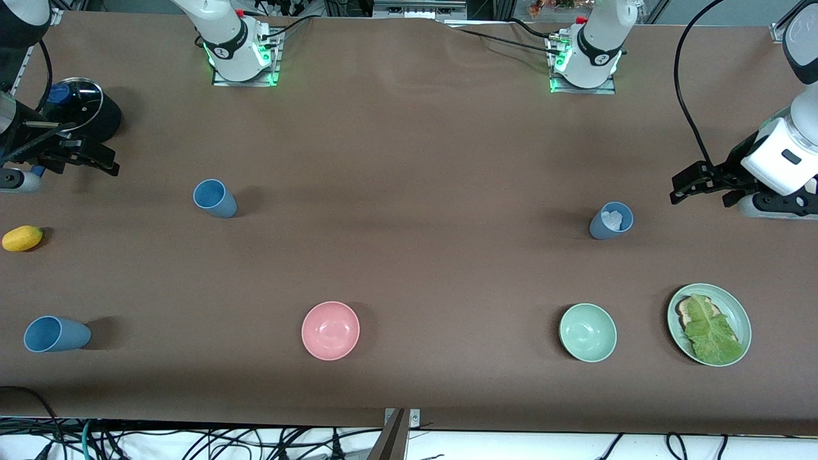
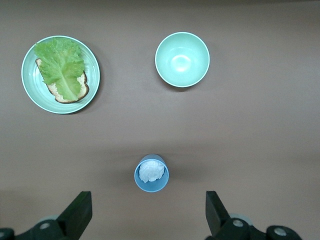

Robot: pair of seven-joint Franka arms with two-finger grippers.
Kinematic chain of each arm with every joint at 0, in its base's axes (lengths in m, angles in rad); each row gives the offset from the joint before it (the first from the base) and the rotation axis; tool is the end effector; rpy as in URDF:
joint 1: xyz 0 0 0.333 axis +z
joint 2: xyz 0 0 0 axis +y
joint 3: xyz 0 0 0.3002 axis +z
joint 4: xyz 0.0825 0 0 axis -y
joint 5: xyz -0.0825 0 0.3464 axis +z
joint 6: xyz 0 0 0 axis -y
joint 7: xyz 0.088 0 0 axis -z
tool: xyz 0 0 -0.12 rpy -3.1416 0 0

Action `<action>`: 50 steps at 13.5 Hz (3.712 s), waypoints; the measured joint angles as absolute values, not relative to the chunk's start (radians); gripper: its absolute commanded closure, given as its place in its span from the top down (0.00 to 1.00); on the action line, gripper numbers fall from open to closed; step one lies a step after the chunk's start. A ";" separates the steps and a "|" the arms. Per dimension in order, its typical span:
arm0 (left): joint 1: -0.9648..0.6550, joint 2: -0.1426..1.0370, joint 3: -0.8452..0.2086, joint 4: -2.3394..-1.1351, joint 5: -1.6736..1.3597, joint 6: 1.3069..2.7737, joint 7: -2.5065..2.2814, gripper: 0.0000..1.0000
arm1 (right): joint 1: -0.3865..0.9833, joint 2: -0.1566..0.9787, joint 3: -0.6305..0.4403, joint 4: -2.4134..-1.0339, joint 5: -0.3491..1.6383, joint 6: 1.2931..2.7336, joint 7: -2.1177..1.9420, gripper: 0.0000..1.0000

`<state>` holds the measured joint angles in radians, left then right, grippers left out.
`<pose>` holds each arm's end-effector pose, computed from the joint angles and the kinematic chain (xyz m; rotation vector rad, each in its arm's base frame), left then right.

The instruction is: Stack blue cups with both arms

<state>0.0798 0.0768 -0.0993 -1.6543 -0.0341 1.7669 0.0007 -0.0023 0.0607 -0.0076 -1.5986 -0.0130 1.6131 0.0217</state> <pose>0.5525 -0.0125 0.5356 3.0995 -0.0213 0.0554 0.5352 -0.0067 0.5553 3.1267 -0.0481 -0.0721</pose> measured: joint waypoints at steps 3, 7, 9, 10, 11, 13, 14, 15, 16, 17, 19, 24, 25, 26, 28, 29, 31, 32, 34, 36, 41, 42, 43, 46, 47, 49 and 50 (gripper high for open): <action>0.080 0.077 -0.099 -1.654 -0.034 1.767 0.001 1.00 | -0.002 0.061 -0.008 -1.599 -0.013 1.613 0.022 1.00; 0.079 0.077 -0.099 -1.654 -0.034 1.767 0.001 1.00 | -0.002 0.061 -0.008 -1.599 -0.013 1.611 0.022 1.00; 0.080 0.077 -0.099 -1.654 -0.034 1.767 0.001 1.00 | -0.002 0.061 -0.008 -1.599 -0.013 1.611 0.022 1.00; 0.080 0.080 -0.098 -1.655 -0.034 1.767 0.001 1.00 | -0.002 0.061 -0.008 -1.599 -0.013 1.611 0.022 1.00; 0.081 0.090 -0.095 -1.655 -0.033 1.767 0.001 1.00 | -0.003 0.061 -0.008 -1.599 -0.013 1.611 0.023 1.00; 0.083 0.120 -0.092 -1.655 -0.028 1.767 0.001 1.00 | -0.004 0.061 -0.008 -1.599 -0.013 1.611 0.023 1.00; 0.086 0.131 -0.092 -1.655 -0.027 1.767 0.001 1.00 | -0.004 0.061 -0.008 -1.599 -0.013 1.611 0.023 1.00; 0.087 0.136 -0.092 -1.655 -0.027 1.767 0.001 1.00 | -0.004 0.061 -0.008 -1.599 -0.013 1.610 0.023 1.00; 0.088 0.137 -0.091 -1.655 -0.026 1.767 0.001 1.00 | -0.005 0.061 -0.008 -1.599 -0.013 1.610 0.023 1.00; 0.096 0.138 -0.091 -1.655 -0.024 1.766 0.001 1.00 | -0.005 0.061 -0.008 -1.599 -0.013 1.610 0.023 1.00; 0.137 0.149 -0.090 -1.659 -0.022 1.755 0.003 1.00 | -0.006 0.061 -0.008 -1.599 -0.013 1.610 0.023 1.00; 0.155 0.262 -0.096 -1.672 0.099 1.774 0.005 1.00 | -0.008 0.089 -0.008 -1.611 -0.013 1.607 0.008 1.00; 0.154 0.293 -0.097 -1.674 0.111 1.791 0.005 1.00 | -0.010 0.108 -0.009 -1.612 -0.014 1.603 -0.004 1.00; 0.155 0.327 -0.097 -1.677 0.115 1.825 0.008 1.00 | -0.013 0.128 -0.010 -1.613 -0.015 1.592 -0.008 1.00; 0.166 0.376 -0.095 -1.716 0.117 1.932 0.027 1.00 | -0.028 0.162 -0.018 -1.630 -0.015 1.585 -0.014 1.00; 0.176 0.389 -0.095 -1.753 0.117 1.994 0.034 1.00 | -0.035 0.171 -0.024 -1.660 -0.015 1.601 -0.018 1.00; 0.185 0.403 -0.095 -1.820 0.117 2.085 0.045 1.00 | -0.040 0.172 -0.030 -1.767 -0.015 1.710 -0.021 1.00; 0.185 0.407 -0.095 -1.840 0.117 2.098 0.046 1.00 | -0.039 0.167 -0.030 -1.837 -0.015 1.789 -0.021 1.00; 0.184 0.404 -0.100 -1.877 0.116 2.100 0.046 1.00 | -0.039 0.144 -0.030 -1.984 -0.015 1.933 -0.021 1.00; 0.184 0.390 -0.108 -1.909 0.116 2.095 0.046 1.00 | -0.039 0.108 -0.029 -2.111 -0.016 2.050 -0.021 1.00; 0.183 0.346 -0.132 -2.017 0.116 2.088 0.045 0.67 | -0.039 0.065 -0.028 -2.291 -0.016 2.225 -0.021 1.00; 0.183 0.350 -0.132 -2.029 0.116 2.094 0.045 0.46 | -0.039 0.067 -0.028 -2.298 -0.016 2.233 -0.021 1.00; 0.183 0.357 -0.132 -2.036 0.116 2.105 0.045 0.23 | -0.039 0.071 -0.028 -2.303 -0.016 2.243 -0.021 1.00; 0.178 0.382 -0.136 -2.040 0.116 2.124 0.045 0.00 | -0.039 0.098 -0.027 -2.307 -0.016 2.267 -0.022 1.00; 0.176 0.384 -0.139 -2.040 0.116 2.125 0.045 0.00 | -0.038 0.110 -0.027 -2.308 -0.016 2.271 -0.022 1.00; 0.176 0.385 -0.145 -2.039 0.116 2.126 0.045 0.00 | -0.037 0.130 -0.025 -2.308 -0.016 2.277 -0.022 1.00; 0.176 0.385 -0.145 -2.039 0.116 2.126 0.045 0.00 | -0.037 0.136 -0.024 -2.308 -0.016 2.279 -0.022 1.00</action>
